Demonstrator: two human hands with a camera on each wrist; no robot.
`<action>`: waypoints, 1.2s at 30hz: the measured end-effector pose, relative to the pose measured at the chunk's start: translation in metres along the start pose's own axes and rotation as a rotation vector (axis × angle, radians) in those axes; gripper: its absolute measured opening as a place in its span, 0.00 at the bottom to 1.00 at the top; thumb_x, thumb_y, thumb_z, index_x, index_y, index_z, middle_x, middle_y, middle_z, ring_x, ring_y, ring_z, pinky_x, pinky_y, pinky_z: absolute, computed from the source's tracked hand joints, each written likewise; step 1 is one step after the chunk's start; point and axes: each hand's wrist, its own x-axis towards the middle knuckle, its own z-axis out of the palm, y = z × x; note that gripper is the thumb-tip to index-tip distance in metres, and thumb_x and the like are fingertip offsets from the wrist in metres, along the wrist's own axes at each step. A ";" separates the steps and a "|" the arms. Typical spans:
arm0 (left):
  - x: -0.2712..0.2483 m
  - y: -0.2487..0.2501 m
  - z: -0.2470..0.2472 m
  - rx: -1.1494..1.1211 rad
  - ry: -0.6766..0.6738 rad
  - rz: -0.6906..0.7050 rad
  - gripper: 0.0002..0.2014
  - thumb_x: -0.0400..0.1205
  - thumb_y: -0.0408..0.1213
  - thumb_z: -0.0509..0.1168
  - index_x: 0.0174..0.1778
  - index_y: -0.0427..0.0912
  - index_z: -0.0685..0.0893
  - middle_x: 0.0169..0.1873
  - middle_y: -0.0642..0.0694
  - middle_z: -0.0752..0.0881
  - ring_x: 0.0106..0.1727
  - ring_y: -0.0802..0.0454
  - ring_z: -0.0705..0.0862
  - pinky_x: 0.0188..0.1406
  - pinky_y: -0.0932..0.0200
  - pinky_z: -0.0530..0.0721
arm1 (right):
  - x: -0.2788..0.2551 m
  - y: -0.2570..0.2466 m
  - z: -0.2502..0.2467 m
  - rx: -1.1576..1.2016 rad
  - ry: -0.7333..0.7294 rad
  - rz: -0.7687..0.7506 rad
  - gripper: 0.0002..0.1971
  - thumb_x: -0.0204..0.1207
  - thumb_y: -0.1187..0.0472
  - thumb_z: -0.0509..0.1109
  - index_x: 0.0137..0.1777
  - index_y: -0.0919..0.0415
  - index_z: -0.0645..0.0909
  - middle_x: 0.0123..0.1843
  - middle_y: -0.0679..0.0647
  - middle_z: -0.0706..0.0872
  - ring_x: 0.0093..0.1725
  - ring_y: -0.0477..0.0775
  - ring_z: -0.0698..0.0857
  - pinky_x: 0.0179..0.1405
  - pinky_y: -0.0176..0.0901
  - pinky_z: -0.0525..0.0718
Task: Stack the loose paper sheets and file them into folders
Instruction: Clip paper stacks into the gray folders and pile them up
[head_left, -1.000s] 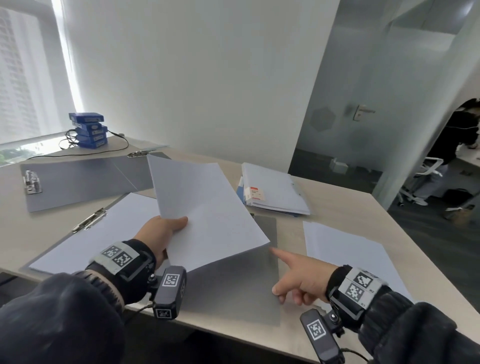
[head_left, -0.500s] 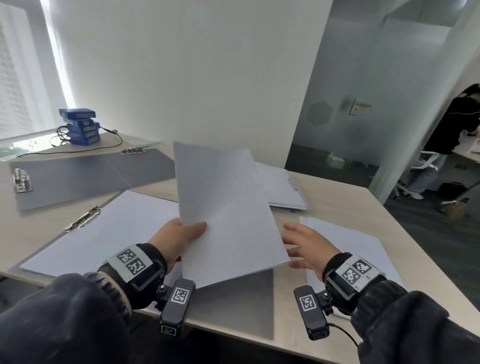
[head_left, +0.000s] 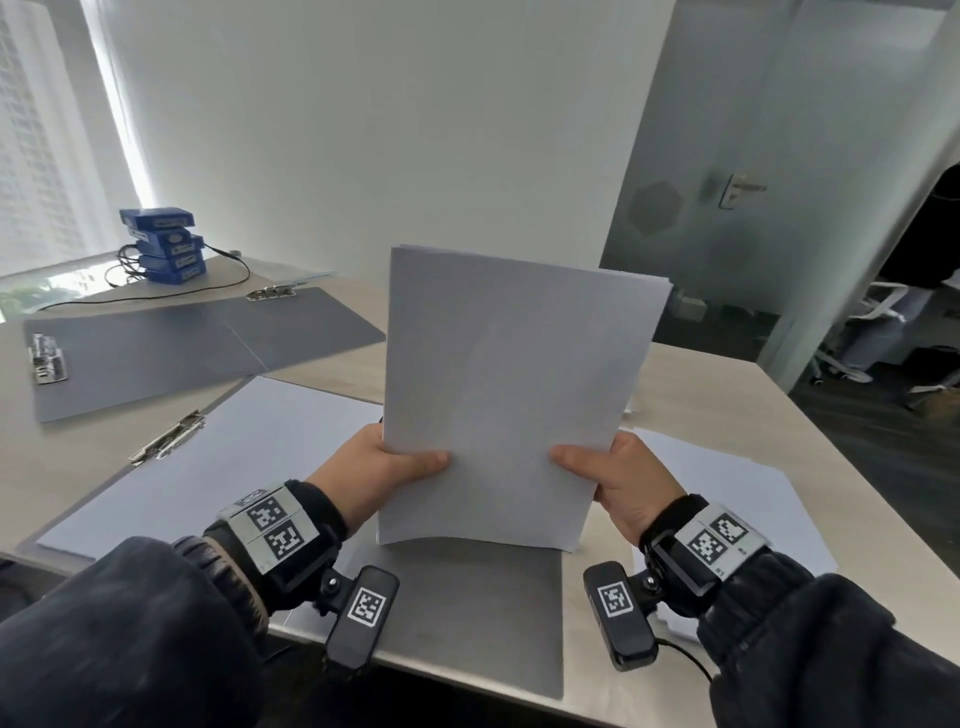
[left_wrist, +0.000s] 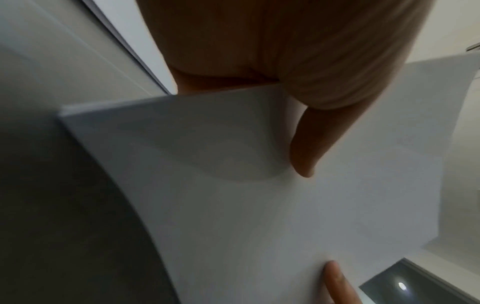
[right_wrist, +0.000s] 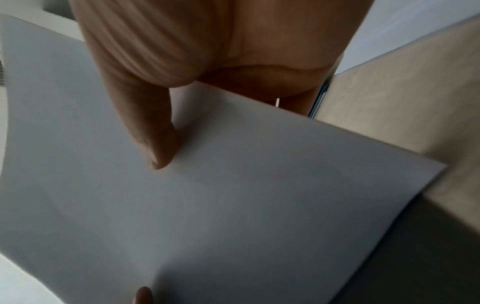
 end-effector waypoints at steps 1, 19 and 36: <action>-0.001 -0.004 -0.002 0.019 -0.020 -0.008 0.20 0.70 0.37 0.78 0.58 0.41 0.91 0.55 0.42 0.93 0.57 0.42 0.92 0.58 0.49 0.87 | -0.002 0.003 0.000 -0.013 -0.008 0.013 0.13 0.74 0.69 0.77 0.58 0.64 0.89 0.57 0.61 0.93 0.60 0.66 0.90 0.60 0.57 0.88; 0.000 0.025 0.013 0.036 0.086 0.033 0.18 0.72 0.45 0.79 0.55 0.40 0.92 0.51 0.41 0.94 0.53 0.40 0.93 0.59 0.44 0.88 | -0.002 -0.025 0.009 0.030 0.015 -0.160 0.14 0.78 0.63 0.74 0.63 0.59 0.86 0.59 0.58 0.92 0.61 0.60 0.90 0.64 0.56 0.86; 0.019 0.005 0.003 0.283 0.093 -0.537 0.09 0.86 0.32 0.64 0.60 0.36 0.85 0.49 0.38 0.89 0.35 0.44 0.88 0.28 0.56 0.86 | 0.022 0.022 -0.032 -0.441 0.107 0.493 0.05 0.80 0.70 0.68 0.54 0.66 0.83 0.45 0.64 0.89 0.33 0.60 0.85 0.20 0.38 0.79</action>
